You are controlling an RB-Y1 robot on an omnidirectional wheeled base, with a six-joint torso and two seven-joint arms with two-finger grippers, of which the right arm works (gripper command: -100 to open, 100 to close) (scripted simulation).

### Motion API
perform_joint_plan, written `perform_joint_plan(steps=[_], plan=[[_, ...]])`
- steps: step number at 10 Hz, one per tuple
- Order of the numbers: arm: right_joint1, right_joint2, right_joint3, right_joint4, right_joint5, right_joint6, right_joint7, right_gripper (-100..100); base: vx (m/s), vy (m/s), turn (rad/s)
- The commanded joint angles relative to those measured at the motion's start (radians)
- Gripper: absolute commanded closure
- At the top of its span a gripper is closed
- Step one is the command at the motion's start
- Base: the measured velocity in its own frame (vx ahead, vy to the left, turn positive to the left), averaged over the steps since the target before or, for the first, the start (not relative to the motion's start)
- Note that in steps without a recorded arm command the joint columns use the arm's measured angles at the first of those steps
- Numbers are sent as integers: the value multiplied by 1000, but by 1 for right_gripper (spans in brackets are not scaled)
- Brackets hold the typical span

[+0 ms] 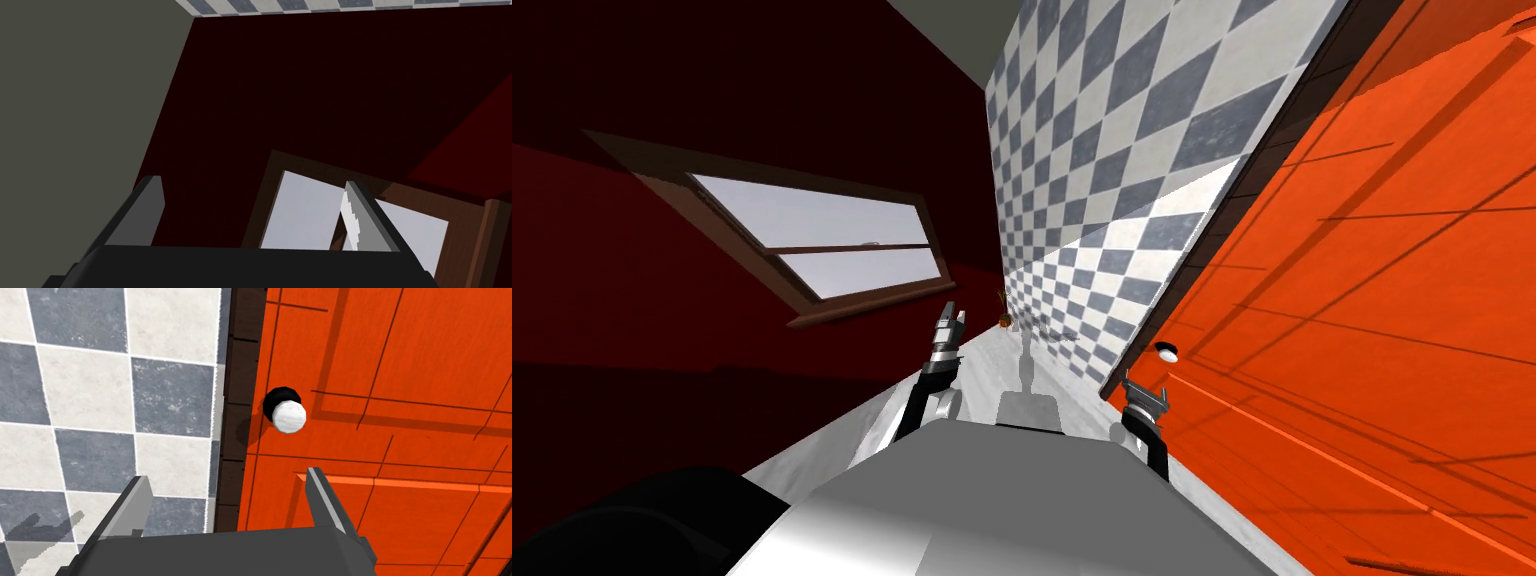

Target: Pull the door open

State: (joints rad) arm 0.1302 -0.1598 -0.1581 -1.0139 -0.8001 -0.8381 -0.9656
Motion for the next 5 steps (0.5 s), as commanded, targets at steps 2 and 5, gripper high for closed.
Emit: perform_joint_plan(steps=[2,5], plan=[[-14,0,-3,47,-25,-15,-35,-100,-20,-183,116],[-27,1,-9,94,-58,-27,-75,-100,10,-214,160]])
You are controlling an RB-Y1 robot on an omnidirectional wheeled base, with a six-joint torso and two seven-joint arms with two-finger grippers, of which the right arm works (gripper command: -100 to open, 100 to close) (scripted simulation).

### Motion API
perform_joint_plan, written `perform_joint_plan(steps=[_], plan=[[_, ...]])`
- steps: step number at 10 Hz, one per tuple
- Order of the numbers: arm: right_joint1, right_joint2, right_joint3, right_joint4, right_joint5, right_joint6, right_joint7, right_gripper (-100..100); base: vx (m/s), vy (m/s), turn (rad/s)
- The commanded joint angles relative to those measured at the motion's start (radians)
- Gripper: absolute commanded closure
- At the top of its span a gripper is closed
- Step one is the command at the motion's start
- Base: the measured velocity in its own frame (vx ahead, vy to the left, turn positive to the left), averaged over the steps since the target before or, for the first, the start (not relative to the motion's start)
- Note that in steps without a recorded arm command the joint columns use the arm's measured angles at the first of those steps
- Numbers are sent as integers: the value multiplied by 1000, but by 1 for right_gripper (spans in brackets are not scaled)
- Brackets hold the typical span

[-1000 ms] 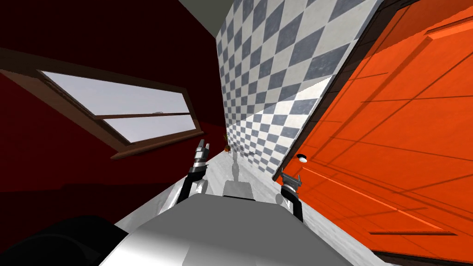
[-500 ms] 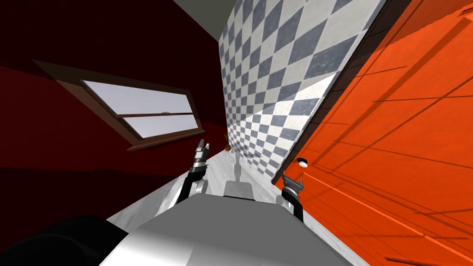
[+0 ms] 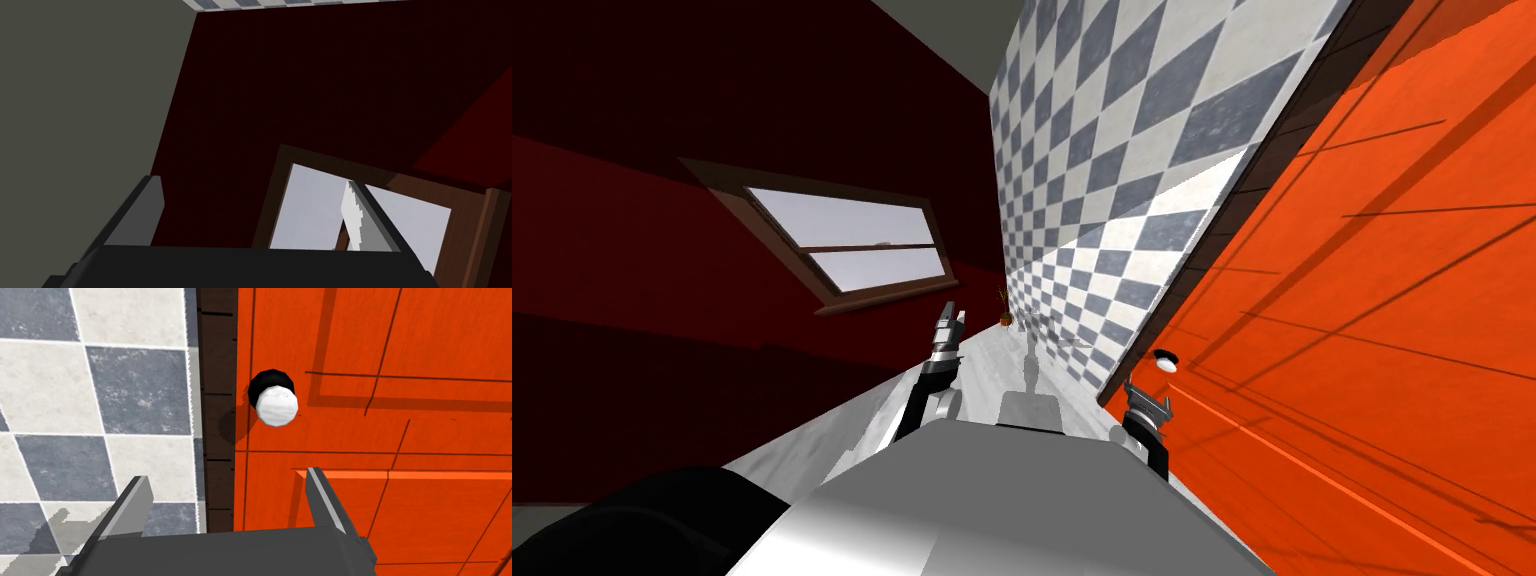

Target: Pull the door open

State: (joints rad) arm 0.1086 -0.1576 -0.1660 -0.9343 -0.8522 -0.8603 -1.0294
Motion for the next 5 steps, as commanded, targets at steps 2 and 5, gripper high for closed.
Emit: perform_joint_plan(steps=[2,5], plan=[[-14,-1,-4,46,-27,-13,-37,-100,-15,-200,121],[-23,0,-8,82,-52,-23,-66,-100,-18,-166,105]])
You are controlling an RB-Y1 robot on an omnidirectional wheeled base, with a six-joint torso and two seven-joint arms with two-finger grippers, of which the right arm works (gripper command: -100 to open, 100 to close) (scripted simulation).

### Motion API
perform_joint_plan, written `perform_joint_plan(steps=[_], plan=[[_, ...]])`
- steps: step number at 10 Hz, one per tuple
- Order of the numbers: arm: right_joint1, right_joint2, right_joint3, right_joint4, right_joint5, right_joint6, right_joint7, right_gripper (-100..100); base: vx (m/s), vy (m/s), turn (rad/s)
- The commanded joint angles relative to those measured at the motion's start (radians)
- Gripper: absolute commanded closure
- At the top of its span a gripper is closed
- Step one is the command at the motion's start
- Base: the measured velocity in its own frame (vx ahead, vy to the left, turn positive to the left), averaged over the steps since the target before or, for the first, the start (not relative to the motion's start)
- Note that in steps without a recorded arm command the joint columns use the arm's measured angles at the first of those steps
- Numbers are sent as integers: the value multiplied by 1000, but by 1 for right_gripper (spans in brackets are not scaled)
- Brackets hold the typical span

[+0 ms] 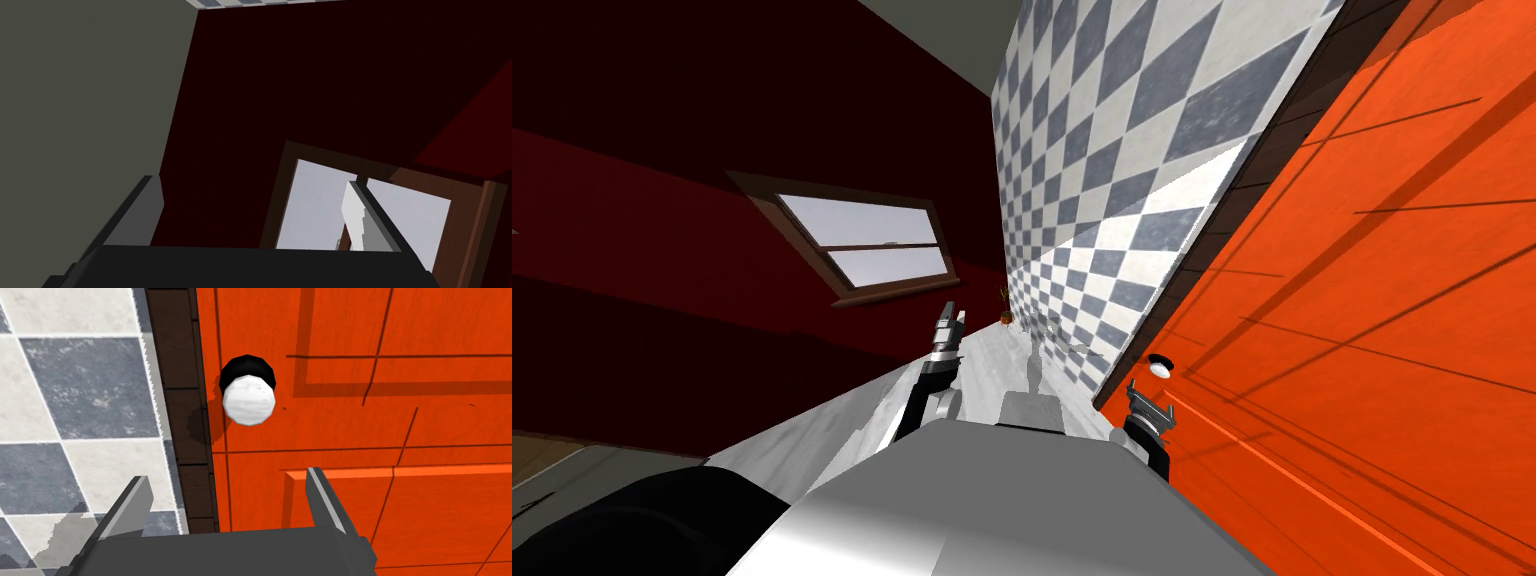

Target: Pull the door open

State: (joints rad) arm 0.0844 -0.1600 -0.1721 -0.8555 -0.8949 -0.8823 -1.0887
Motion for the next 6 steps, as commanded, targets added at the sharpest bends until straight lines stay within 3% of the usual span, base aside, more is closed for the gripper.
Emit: perform_joint_plan(steps=[1,2,5,6], plan=[[0,0,0,0,0,0,0,-100,-16,-97,49],[5,-22,12,18,4,-4,-37,-100,105,-45,-89],[15,-54,31,40,11,-8,-87,-100,170,-23,-65],[21,-73,41,54,15,-11,-117,-100,170,-20,-100]])
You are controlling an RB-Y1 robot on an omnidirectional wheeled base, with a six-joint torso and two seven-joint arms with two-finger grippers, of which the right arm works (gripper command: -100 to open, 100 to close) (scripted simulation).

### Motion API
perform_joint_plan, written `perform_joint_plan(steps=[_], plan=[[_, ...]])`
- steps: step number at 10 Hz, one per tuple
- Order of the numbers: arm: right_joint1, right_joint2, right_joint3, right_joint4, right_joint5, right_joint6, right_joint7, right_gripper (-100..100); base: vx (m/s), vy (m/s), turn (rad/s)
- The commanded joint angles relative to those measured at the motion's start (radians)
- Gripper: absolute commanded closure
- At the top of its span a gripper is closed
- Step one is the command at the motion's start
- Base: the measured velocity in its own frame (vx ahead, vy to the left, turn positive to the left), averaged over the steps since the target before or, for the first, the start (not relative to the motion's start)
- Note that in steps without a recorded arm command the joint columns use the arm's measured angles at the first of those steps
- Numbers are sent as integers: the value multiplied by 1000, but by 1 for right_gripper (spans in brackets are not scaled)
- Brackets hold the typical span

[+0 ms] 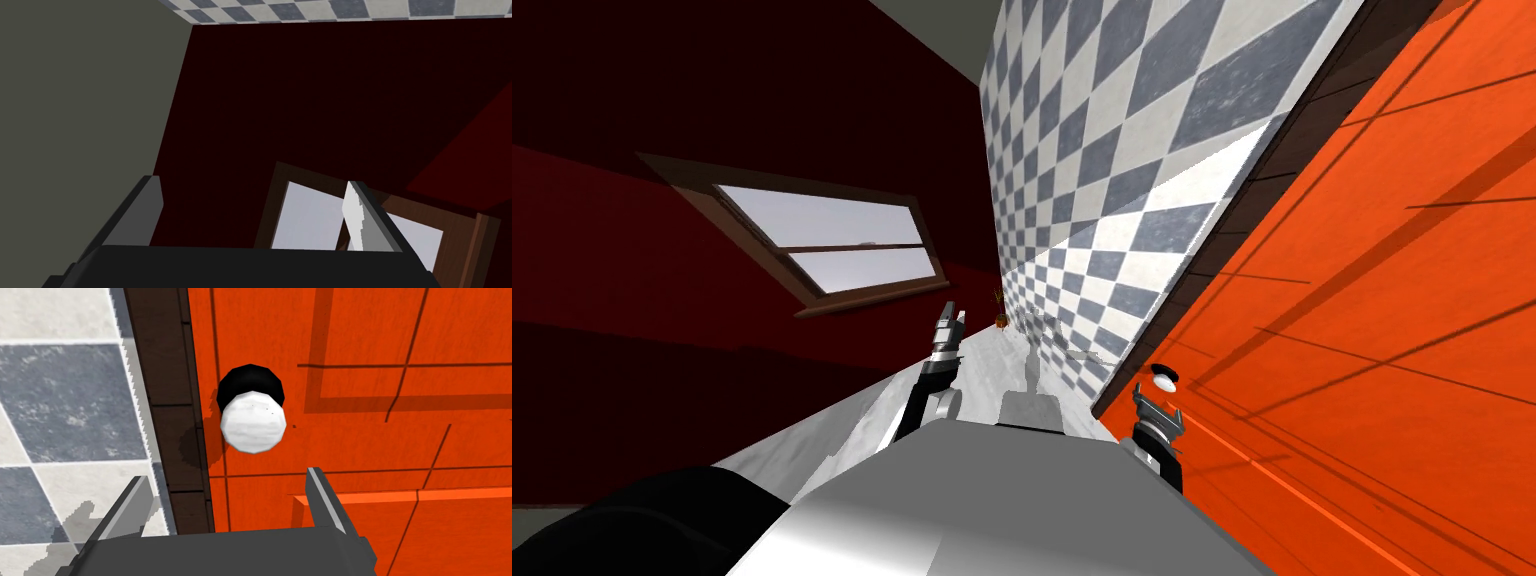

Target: Pull the door open

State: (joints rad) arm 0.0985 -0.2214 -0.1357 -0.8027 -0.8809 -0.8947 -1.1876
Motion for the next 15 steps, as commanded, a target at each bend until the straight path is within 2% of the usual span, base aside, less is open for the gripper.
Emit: perform_joint_plan(steps=[1,2,3,6,8,9,10,11,15], plan=[[10,-21,11,8,4,0,-33,-100,160,-17,-70],[13,-31,16,15,6,-1,-49,-100,124,-16,-45],[19,-51,28,29,11,-3,-80,-100,140,-49,-91],[27,-79,44,48,17,-7,-124,-100,107,-38,-52],[36,-109,61,69,24,-10,-171,-100,153,-57,-78],[39,-119,67,76,27,-12,-186,-100,147,-92,-43],[37,-113,63,73,25,-11,-175,-100,63,-36,1],[37,-113,63,73,25,-11,-175,100,-8,-1,-16],[37,-113,63,73,25,-11,-175,100,-16,7,4]])
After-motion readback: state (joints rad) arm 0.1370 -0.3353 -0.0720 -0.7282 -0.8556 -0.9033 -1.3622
